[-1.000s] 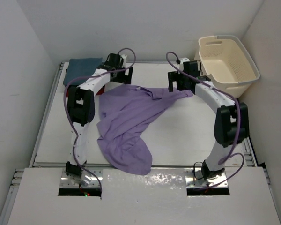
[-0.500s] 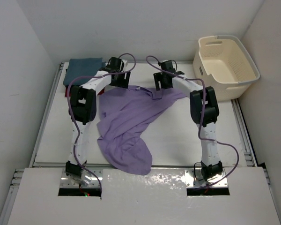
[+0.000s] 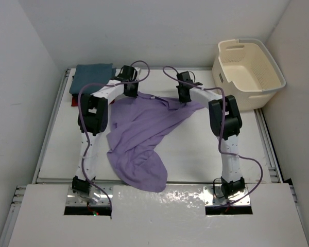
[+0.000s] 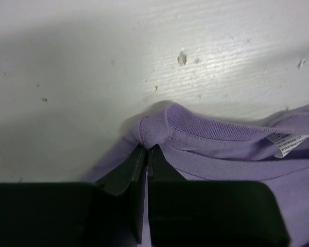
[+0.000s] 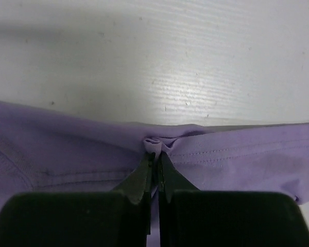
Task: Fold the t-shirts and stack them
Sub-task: Flatten out the tshirt
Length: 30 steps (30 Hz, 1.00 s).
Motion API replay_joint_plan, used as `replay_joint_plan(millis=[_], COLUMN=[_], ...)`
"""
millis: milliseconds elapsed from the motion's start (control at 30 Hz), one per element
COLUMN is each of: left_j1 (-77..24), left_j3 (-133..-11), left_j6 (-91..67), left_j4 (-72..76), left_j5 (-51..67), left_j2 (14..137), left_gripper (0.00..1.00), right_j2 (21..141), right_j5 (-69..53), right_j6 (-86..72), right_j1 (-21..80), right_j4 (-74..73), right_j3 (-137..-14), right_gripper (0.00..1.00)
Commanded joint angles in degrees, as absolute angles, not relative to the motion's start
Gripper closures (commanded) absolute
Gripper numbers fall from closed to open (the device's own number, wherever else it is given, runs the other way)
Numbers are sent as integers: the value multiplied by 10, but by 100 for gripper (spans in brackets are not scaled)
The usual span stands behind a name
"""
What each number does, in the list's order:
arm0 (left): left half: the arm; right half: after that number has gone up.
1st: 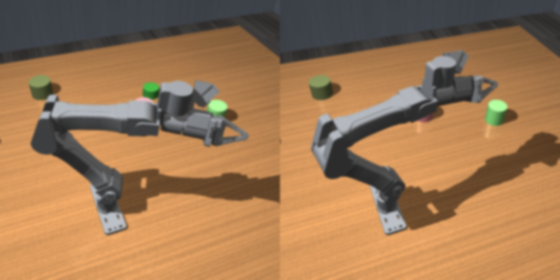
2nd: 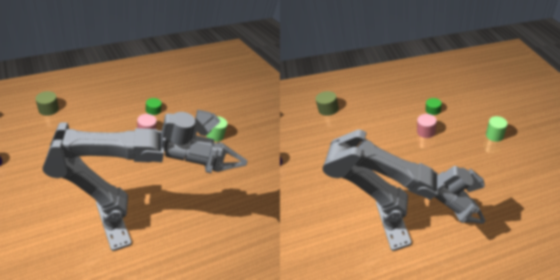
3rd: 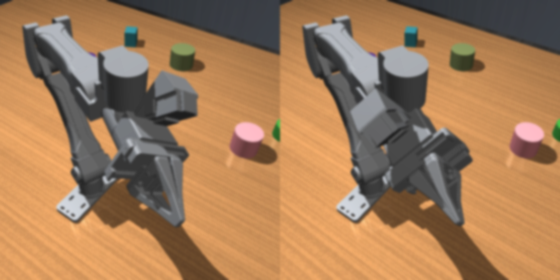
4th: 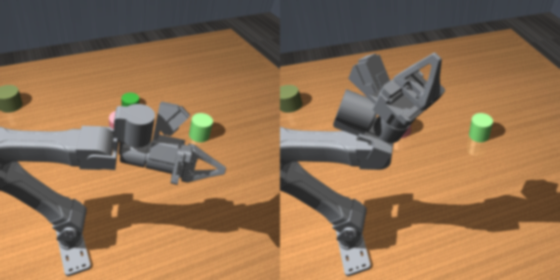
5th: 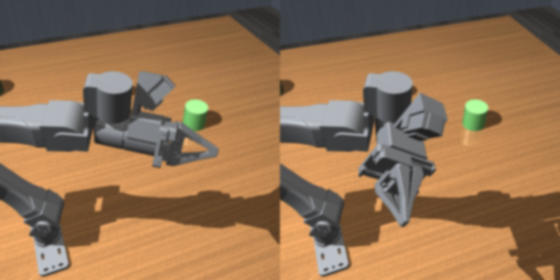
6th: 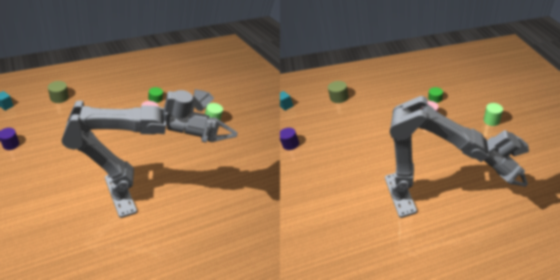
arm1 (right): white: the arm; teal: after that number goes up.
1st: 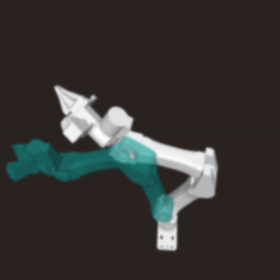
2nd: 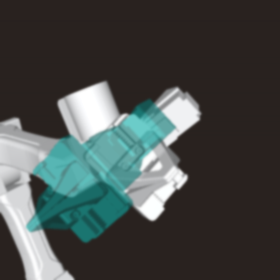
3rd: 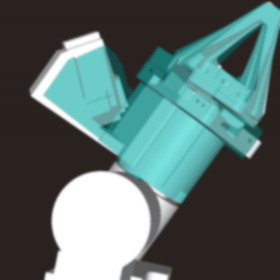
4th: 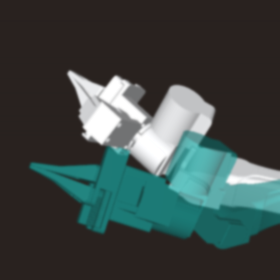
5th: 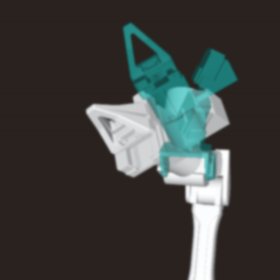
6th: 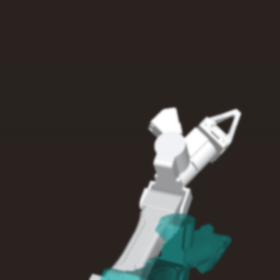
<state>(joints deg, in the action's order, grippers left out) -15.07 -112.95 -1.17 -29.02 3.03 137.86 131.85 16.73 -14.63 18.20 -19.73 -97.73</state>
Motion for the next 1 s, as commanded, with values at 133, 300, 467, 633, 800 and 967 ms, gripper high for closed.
replay_joint_plan(millis=[133,300,467,633,800,967], left_j1=[-154,-158,-185,-234,-239,-239], left_j3=[-1039,-937,-850,-801,-802,-863], left_j6=[-93,-124,-106,-69,-42,-37], left_j4=[-115,-8,49,61,86,75], left_j5=[49,52,3,-72,-72,33], left_j2=[1192,1002,828,639,507,466], left_gripper=[100,100,100,100,100,100], right_j2=[1172,988,803,612,513,469], right_j5=[117,123,113,98,125,114], right_j6=[-100,-74,-52,-18,54,95], right_j1=[171,163,163,163,163,164], right_j4=[-101,-24,62,69,14,-27], right_j3=[-930,-837,-716,-674,-742,-836], right_gripper=[100,100,100,100,100,100])
